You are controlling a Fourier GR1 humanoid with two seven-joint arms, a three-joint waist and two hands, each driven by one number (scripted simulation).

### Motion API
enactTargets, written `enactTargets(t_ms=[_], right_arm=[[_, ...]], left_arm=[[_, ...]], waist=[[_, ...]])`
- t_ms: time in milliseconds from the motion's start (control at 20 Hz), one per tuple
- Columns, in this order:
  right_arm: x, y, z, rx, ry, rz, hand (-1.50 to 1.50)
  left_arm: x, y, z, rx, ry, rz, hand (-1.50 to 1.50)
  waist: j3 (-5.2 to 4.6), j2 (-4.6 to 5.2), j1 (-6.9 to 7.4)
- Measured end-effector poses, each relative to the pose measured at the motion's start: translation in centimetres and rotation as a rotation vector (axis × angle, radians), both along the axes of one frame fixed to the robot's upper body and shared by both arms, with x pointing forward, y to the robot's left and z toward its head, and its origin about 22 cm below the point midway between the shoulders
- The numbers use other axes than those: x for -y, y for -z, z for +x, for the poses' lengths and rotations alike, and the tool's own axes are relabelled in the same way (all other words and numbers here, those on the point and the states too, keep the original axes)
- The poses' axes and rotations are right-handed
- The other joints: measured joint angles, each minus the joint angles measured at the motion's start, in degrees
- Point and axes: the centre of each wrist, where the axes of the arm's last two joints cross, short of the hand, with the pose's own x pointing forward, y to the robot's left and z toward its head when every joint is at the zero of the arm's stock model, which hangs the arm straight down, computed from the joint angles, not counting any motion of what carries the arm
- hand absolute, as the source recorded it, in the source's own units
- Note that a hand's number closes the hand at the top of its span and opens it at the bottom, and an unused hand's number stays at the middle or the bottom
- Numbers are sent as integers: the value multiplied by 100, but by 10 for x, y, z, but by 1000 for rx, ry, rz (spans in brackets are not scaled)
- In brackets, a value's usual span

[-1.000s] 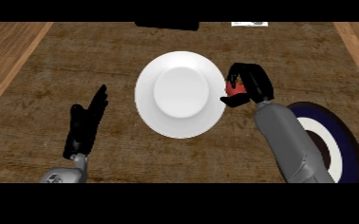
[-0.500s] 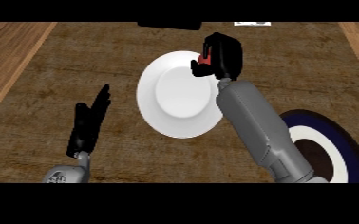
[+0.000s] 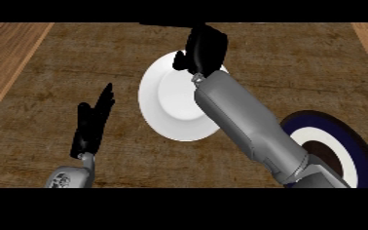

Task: Pick the bell pepper from the plate and place it in the plate

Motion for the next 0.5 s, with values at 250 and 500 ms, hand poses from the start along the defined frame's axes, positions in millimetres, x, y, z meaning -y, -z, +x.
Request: enactTargets(t_ms=[250,500], right_arm=[[-10,8,-7,-65,4,-49,150],[-4,27,-8,-198,10,11,150]], left_arm=[[-3,2,-2,6,-11,2,0],[-6,4,-4,13,-19,6,0]], waist=[[9,45,-48],[14,72,-84]])
